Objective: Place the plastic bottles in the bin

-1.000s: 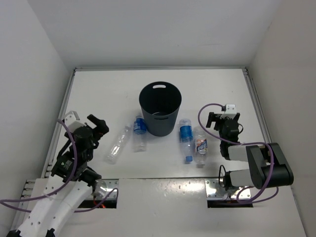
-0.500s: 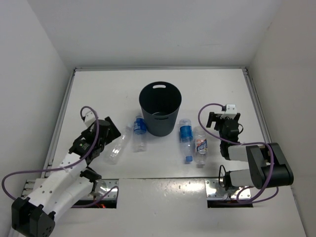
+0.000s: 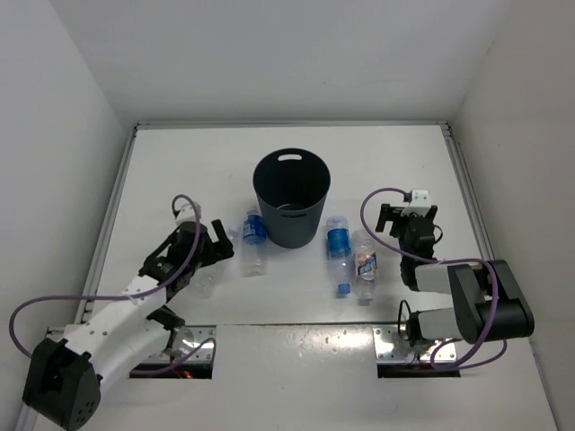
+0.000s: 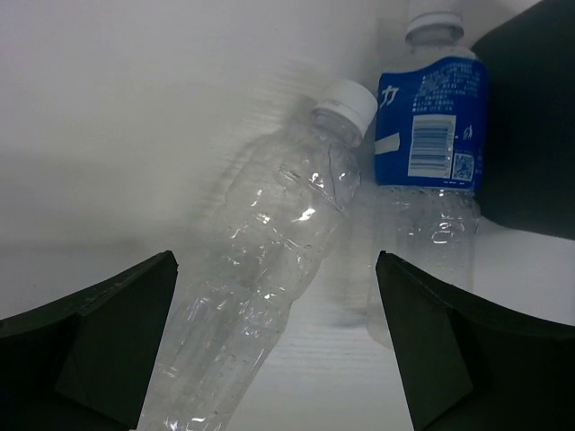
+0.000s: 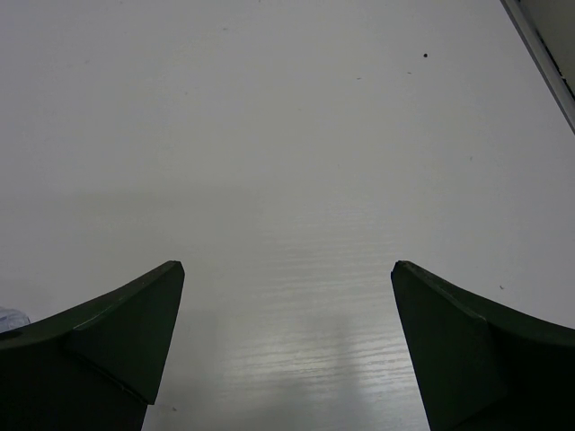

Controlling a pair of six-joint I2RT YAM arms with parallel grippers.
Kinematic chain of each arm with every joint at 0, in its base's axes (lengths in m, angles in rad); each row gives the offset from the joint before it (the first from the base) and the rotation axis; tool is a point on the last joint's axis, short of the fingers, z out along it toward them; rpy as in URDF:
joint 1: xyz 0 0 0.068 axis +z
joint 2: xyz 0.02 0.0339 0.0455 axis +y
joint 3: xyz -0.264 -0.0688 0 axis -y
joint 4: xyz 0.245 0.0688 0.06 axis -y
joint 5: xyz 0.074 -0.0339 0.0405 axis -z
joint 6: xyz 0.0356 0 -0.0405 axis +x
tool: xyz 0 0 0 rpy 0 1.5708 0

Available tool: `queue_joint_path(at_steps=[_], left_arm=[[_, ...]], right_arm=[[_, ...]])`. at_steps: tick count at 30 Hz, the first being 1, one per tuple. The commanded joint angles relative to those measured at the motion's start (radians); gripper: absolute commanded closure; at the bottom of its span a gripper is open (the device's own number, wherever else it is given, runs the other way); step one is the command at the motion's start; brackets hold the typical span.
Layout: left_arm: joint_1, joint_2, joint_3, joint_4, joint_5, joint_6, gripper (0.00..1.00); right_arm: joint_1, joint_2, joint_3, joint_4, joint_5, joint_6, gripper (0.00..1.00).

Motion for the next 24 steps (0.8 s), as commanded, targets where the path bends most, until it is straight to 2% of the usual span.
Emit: queue_joint_path(at_steps=[1, 5, 8, 9, 11, 17, 24], left_arm=[[-0.013, 0.087, 0.0, 0.073, 0.065, 0.038, 0.0], [-0.013, 0.208, 0.018, 0.083, 0.066, 0.062, 0.04], [-0.013, 0.285, 0.029, 0.083, 0.084, 0.072, 0.14], [-0.013, 0.309, 0.038, 0.083, 0.084, 0.081, 0.2], [-0.013, 0.318, 0.048, 0.083, 0.093, 0.081, 0.24], [-0.013, 0.254, 0.121, 0.035, 0.014, 0.062, 0.35], [-0.001, 0.153, 0.267, -0.014, -0.126, 0.023, 0.4]], right_arm=[[-0.004, 0.002, 0.03, 0.063, -0.005, -0.002, 0.0], [-0.004, 0.002, 0.03, 0.063, -0.005, -0.002, 0.0], [-0.004, 0.002, 0.03, 0.063, -0.005, -0.002, 0.0], [-0.004, 0.002, 0.03, 0.063, -0.005, -0.002, 0.0], [-0.004, 0.002, 0.03, 0.063, -0.005, -0.002, 0.0], [-0.004, 0.002, 0.03, 0.063, -0.005, -0.002, 0.0], [-0.004, 0.002, 0.03, 0.063, -0.005, -0.002, 0.0]])
